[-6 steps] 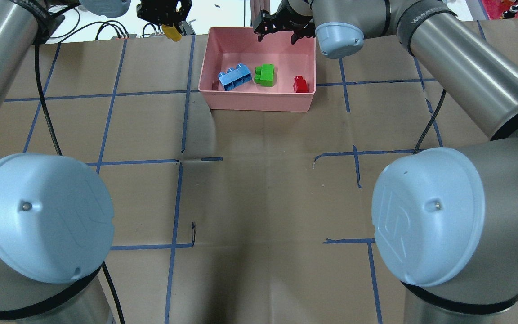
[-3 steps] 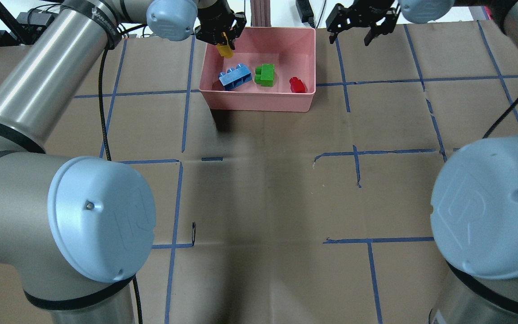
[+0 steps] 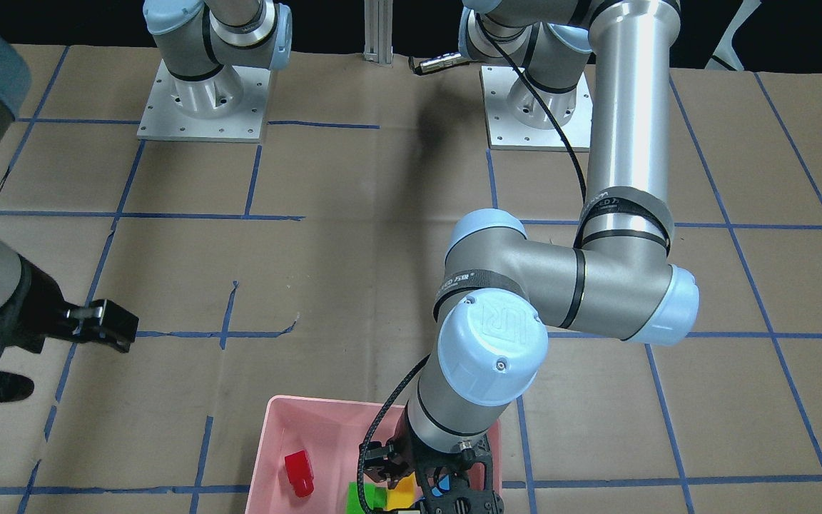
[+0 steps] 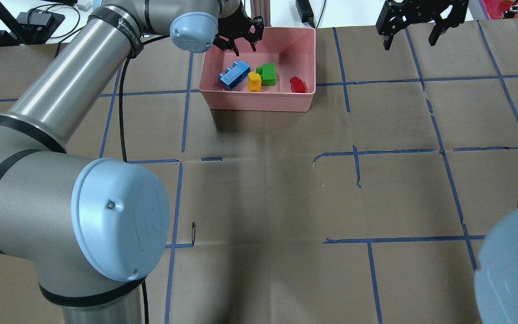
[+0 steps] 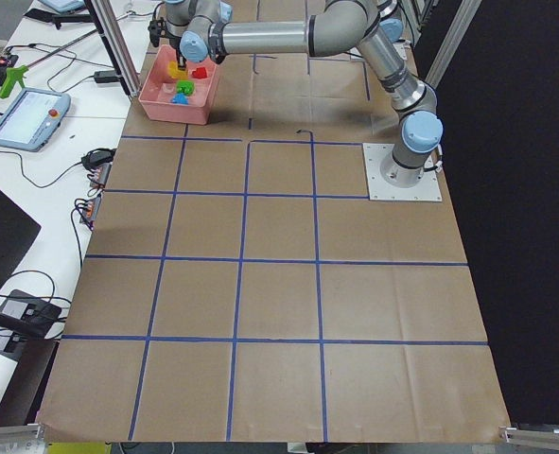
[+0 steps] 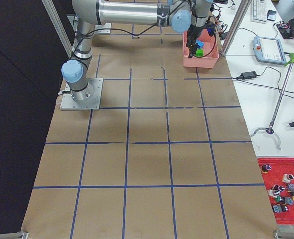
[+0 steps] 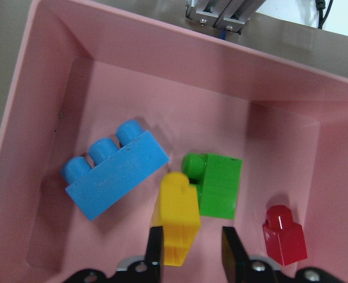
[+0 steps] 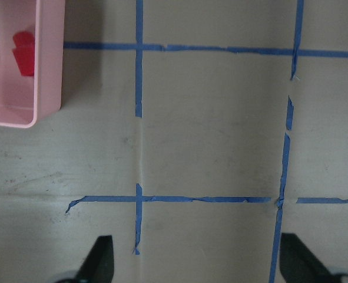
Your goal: Put all blocks into box
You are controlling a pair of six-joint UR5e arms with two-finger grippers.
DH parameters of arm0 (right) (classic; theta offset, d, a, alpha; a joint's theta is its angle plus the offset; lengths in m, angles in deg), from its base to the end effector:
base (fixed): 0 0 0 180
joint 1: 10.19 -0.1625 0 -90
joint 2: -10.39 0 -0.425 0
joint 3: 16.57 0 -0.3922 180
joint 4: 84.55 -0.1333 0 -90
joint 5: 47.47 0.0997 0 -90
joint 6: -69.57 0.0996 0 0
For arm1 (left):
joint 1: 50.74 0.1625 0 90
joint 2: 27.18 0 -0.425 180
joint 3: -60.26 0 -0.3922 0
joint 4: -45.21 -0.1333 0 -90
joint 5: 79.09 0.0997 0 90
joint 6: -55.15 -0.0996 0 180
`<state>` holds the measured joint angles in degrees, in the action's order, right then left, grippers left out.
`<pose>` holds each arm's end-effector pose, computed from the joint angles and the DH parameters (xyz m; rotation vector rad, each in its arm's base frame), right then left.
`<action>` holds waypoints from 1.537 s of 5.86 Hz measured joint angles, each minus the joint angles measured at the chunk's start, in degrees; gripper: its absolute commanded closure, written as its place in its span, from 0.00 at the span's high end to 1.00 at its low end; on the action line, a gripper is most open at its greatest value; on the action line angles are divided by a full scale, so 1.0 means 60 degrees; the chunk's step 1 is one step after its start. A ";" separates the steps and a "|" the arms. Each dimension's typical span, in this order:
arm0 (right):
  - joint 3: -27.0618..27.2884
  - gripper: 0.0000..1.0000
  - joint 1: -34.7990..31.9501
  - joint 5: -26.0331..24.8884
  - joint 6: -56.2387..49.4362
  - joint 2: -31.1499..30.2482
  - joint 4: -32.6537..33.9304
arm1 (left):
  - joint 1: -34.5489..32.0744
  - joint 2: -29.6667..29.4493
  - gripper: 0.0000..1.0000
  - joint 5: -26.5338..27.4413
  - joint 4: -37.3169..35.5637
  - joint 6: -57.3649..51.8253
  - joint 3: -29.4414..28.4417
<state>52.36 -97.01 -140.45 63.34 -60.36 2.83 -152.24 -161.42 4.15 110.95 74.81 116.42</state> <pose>0.0930 -0.6366 0.4753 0.0828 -3.0897 -0.0281 -0.3022 -0.7577 0.3240 0.1887 -2.9428 0.2985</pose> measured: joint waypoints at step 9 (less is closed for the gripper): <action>0.3976 1.00 -0.1212 0.0705 0.1181 -0.3401 0.0533 | 0.2194 0.6787 1.00 0.0708 0.3045 -0.4333 0.5608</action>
<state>76.21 -104.28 -136.22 70.43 -80.77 6.03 -139.08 -120.70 8.40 129.22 48.81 150.07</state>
